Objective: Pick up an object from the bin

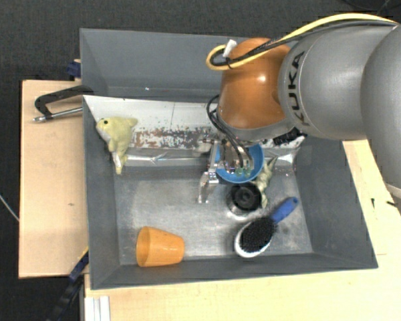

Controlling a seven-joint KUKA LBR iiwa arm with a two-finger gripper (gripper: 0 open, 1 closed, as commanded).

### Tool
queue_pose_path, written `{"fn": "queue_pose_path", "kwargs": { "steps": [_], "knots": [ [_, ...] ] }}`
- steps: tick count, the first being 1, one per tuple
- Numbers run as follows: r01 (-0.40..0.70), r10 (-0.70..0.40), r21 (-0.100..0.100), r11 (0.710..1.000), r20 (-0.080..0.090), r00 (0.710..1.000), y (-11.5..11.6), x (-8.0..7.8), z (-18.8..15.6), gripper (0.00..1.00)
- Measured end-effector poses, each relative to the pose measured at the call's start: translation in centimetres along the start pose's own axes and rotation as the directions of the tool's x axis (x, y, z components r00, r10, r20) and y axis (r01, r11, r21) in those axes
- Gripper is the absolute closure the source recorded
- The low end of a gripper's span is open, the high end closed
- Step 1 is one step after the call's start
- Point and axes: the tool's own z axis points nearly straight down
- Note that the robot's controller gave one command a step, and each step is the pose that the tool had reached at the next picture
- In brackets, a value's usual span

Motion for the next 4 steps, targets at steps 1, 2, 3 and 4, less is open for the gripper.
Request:
{"fn": "queue_pose_path", "kwargs": {
  "steps": [1, 2, 3, 4],
  "knots": [
    [0.102, -0.102, 0.004, 0.995, -0.001, 0.995, -6.9, -0.6, 2.4, 0.0],
    [-0.311, 0.311, -0.009, 0.95, 0.007, 0.95, -8.6, 0.2, 7.1, 0.0],
    [-0.312, 0.312, -0.006, 0.95, 0.013, 0.95, -8.9, 0.1, 6.9, 1.0],
    [-0.382, 0.382, -0.005, 0.924, 0.013, 0.924, -8.5, -0.2, -5.1, 1.0]
  ]
}}
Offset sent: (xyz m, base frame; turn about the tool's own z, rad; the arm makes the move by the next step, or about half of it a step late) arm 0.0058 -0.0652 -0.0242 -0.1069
